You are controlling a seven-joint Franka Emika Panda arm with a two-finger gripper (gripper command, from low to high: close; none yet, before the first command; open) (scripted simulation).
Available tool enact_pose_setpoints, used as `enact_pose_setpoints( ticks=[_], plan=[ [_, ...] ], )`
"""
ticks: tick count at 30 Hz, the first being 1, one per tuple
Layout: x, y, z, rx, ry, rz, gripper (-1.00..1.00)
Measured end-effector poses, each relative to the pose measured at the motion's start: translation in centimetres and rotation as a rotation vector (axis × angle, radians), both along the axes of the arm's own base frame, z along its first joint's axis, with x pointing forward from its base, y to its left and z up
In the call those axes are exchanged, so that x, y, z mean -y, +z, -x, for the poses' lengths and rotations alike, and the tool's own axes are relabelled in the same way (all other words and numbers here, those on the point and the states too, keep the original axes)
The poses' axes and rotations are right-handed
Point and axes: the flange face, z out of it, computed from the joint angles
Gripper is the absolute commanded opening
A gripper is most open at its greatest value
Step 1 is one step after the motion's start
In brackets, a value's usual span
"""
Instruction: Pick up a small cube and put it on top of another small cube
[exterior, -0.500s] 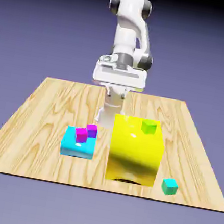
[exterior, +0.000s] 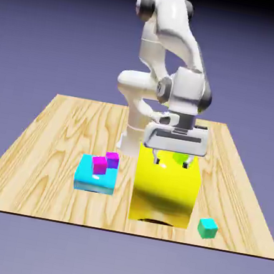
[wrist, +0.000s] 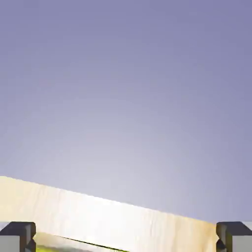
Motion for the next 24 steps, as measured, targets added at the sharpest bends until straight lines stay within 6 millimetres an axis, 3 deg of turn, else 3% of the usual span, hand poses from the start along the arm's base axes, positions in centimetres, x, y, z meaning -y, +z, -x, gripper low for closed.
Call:
enact_pose_setpoints(
  ticks=[6, 14, 24],
  plan=[
    [-5.0, -4.9, -2.2, -0.186, 0.031, 0.042, 0.00],
    [-11.4, -10.7, -3.6, -0.407, 0.056, 0.080, 0.00],
    [-16.6, -16.4, -4.8, -0.653, 0.034, 0.099, 0.00]
  ],
)
